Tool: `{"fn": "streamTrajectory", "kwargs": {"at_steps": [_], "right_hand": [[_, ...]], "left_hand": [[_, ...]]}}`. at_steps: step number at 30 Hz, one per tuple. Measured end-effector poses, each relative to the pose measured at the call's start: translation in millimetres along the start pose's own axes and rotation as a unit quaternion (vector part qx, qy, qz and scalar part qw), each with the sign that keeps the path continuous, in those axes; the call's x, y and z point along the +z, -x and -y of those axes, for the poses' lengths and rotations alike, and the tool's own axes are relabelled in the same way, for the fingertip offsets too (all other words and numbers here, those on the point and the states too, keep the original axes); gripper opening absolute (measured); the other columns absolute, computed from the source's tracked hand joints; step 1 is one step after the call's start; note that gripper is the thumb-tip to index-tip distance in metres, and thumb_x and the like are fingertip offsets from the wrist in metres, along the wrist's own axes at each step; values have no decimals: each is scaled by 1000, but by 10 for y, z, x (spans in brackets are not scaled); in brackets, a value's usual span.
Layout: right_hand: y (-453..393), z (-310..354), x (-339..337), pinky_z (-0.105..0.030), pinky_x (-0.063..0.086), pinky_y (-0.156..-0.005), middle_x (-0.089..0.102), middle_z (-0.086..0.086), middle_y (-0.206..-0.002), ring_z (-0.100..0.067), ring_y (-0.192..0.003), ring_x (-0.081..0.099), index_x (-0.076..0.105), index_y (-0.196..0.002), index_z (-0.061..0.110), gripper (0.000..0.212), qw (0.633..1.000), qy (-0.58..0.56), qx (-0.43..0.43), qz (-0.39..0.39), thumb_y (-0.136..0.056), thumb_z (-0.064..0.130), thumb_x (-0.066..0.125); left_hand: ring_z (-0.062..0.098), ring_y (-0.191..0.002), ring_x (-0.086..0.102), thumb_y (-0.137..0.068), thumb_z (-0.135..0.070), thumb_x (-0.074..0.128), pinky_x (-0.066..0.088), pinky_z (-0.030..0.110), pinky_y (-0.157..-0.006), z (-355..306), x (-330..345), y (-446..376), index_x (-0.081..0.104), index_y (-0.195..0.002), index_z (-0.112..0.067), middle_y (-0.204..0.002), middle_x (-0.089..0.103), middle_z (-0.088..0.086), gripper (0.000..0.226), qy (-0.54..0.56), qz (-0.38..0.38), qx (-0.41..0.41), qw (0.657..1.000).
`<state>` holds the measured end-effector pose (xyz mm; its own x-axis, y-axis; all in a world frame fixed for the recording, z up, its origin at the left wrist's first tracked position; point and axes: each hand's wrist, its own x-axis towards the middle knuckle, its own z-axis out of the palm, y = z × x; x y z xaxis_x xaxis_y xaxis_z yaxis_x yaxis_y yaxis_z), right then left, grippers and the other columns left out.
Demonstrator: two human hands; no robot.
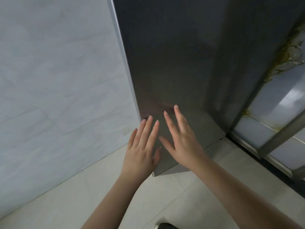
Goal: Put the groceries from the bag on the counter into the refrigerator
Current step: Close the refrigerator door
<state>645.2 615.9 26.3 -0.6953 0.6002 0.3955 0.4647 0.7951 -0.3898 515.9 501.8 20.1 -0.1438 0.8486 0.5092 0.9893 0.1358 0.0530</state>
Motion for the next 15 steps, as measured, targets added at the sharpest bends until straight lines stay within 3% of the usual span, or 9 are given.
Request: {"fn": "streamTrajectory", "kwargs": {"at_steps": [7, 15], "right_hand": [[-363, -139, 175, -43, 30, -114, 0, -7, -162, -24, -148, 13, 14, -153, 20, 70, 995, 94, -23, -1, -96, 40, 48], [-784, -243, 236, -43, 28, -114, 8, -5, -162, -22, -148, 12, 15, -153, 17, 73, 992, 122, -13, -7, -93, 33, 53]], "left_hand": [[22, -150, 10, -86, -28, 66, 21, 44, -119, 425, 143, -282, 21, -154, -17, -162, 16, 6, 83, -20, 16, 6, 1000], [26, -149, 16, -86, -28, 64, 27, 47, -116, 845, 312, -683, 28, -152, -19, -161, 21, 8, 76, -23, 16, 26, 999]]}}
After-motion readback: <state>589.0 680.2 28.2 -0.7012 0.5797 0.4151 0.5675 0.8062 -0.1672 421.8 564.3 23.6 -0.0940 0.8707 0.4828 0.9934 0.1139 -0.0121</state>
